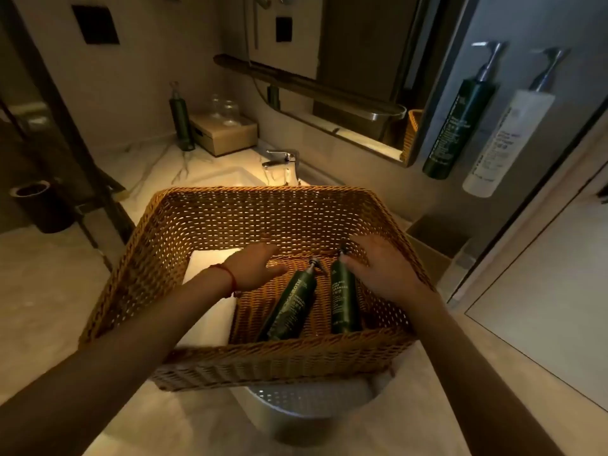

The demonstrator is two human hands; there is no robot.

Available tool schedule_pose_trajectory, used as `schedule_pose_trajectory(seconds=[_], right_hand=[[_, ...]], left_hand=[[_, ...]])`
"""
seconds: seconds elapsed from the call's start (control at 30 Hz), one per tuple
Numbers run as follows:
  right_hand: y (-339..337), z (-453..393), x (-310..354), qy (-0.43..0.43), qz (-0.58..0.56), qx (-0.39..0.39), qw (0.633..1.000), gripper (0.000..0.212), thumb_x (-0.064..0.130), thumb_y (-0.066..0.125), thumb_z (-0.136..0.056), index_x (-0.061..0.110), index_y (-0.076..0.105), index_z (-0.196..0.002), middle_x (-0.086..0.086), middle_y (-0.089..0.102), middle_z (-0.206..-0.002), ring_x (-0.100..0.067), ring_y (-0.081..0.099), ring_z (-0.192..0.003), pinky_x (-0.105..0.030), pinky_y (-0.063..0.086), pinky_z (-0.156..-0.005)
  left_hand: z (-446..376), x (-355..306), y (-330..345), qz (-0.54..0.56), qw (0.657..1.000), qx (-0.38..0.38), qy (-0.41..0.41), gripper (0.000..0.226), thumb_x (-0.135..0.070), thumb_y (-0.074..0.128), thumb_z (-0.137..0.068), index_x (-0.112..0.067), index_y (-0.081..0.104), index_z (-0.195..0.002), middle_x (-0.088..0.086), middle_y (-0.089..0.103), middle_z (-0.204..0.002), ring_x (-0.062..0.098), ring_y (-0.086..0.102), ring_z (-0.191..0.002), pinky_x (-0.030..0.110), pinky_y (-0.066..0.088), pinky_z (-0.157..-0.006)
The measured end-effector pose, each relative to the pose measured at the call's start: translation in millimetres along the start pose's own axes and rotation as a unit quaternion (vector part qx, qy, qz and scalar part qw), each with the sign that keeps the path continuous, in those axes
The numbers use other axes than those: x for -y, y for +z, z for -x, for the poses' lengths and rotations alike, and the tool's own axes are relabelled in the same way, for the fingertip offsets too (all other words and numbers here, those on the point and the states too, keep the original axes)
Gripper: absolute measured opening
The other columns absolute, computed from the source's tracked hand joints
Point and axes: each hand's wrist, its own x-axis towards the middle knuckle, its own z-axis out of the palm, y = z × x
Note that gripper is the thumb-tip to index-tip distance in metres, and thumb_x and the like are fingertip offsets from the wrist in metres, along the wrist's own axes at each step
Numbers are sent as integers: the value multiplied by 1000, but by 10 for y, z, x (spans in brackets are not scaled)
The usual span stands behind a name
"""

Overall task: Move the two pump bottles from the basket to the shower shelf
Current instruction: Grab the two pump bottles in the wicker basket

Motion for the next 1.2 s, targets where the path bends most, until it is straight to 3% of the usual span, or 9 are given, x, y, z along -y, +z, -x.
schedule_pose_trajectory(seconds=[0.1,0.2,0.33,0.53,0.7,0.87,1.0,1.2], right_hand=[[-10,-75,-2,8,-15,37,999,56,44,45,-89,21,31,-138,-6,33,-148,-22,29,-135,-40,26,-109],[-18,-83,-25,12,-30,83,996,56,42,47,-88,22,32,-138,-6,33,-148,-22,31,-134,-41,26,-109],[-7,-96,-84,12,-52,89,995,55,42,49,-87,23,34,-137,-6,36,-146,-21,34,-131,-42,30,-107],[26,-166,-106,20,-70,105,992,55,38,51,-87,20,37,-136,-7,39,-144,-21,38,-129,-42,33,-106],[16,-320,-77,35,-75,129,988,48,35,52,-87,18,43,-131,-10,47,-136,-21,45,-120,-34,38,-95],[149,-709,-103,105,-7,199,974,43,34,50,-88,8,50,-122,-15,52,-129,-26,50,-115,-36,40,-93],[365,-949,-234,187,14,227,956,38,29,53,-87,0,53,-113,-20,55,-123,-23,51,-94,-33,43,-87],[604,-1015,-335,306,-61,218,925,58,24,65,-80,3,38,-127,-21,46,-133,-38,50,-117,-48,48,-93]], left_hand=[[-239,26,121,67,993,82,-46,55,-40,48,-86,-7,40,-130,15,45,-138,28,46,-121,37,39,-99],[-401,34,341,107,977,138,-122,61,-44,56,-80,-4,45,-123,17,51,-129,26,50,-109,37,43,-89],[-536,113,631,146,950,198,-192,69,-48,68,-67,-6,49,-118,15,60,-116,27,58,-102,33,51,-84],[-621,48,721,191,946,166,-204,59,-39,71,-67,-6,50,-112,14,62,-103,22,58,-85,28,50,-70],[-645,134,547,253,932,157,-207,63,-34,72,-67,-2,47,-114,12,55,-101,24,57,-90,27,50,-59],[-644,240,328,299,924,133,-198,58,-33,69,-71,-1,46,-114,6,55,-84,20,57,-79,29,50,-57],[-612,299,301,301,925,132,-193,59,-34,69,-70,-2,47,-115,9,57,-94,20,58,-79,30,53,-59],[-587,387,293,307,922,132,-195,60,-36,70,-68,-3,50,-115,14,59,-106,24,60,-90,32,55,-65]])
